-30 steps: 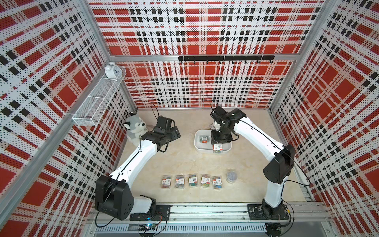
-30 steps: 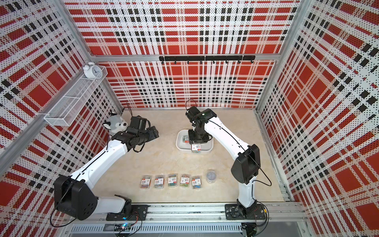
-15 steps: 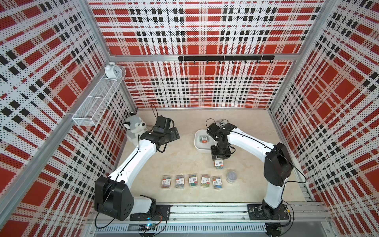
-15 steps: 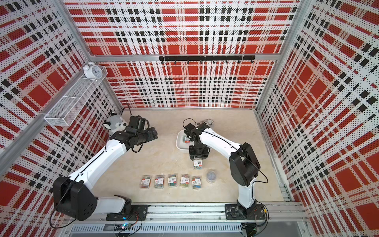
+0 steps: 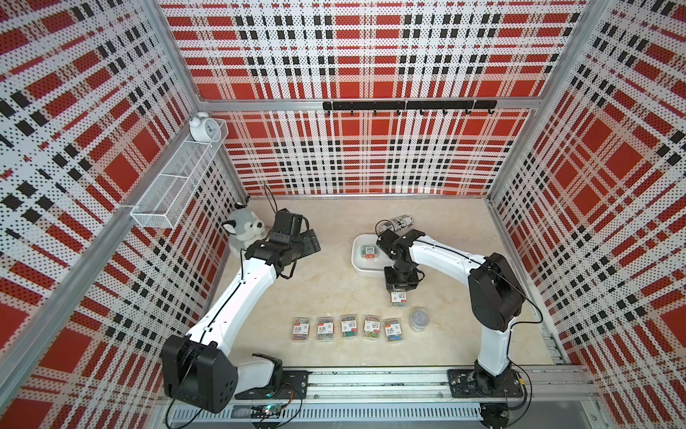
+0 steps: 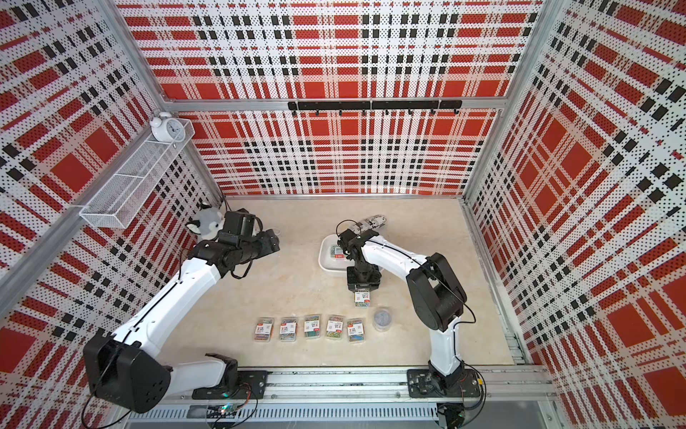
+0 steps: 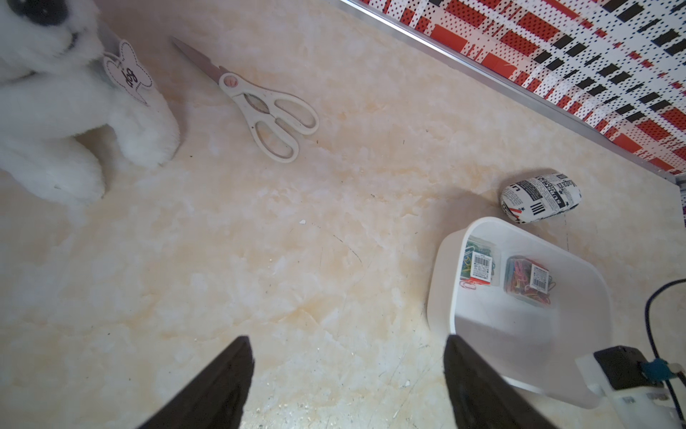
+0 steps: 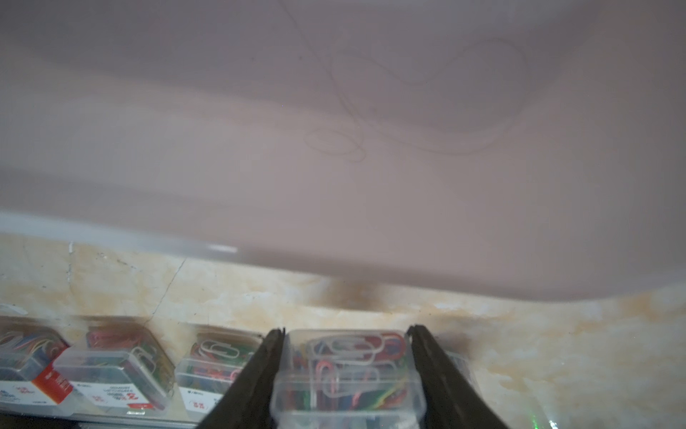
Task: Take the paper clips out of the storage box
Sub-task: Place the boxed paper clips at the center of the board.
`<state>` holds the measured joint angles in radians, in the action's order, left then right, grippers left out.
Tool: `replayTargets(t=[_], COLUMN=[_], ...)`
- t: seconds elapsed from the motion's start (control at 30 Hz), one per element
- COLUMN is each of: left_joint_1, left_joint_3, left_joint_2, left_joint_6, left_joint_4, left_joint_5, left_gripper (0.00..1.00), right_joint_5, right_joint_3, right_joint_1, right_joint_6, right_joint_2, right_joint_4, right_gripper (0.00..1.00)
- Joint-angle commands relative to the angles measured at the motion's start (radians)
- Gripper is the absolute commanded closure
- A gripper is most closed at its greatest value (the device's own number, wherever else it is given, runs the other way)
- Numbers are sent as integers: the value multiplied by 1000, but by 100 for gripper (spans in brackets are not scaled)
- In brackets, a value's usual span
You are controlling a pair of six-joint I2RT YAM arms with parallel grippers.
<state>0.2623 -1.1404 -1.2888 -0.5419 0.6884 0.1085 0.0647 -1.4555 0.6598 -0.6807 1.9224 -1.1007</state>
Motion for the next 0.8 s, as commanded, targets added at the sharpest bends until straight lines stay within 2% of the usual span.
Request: replayTargets(t=[0.0,0.43,0.77], left_joint_1=[-7,-7,-6], left_joint_3=[9,5,10], left_joint_2=[9,-7,-21], left_joint_6=[-3,-7,-6], left_joint_4=[12,4,-10], left_joint_5=[2,2,-5], left_gripper=[17,17,17], right_joint_5=[-23,-11,23], right_joint_3=[21,35,-24], right_joint_1=[-26,-49,-38], right_joint_6=[11,9,23], right_joint_2=[10,72,109], right_joint_4=[27,62,37], right_gripper=[52,52,52])
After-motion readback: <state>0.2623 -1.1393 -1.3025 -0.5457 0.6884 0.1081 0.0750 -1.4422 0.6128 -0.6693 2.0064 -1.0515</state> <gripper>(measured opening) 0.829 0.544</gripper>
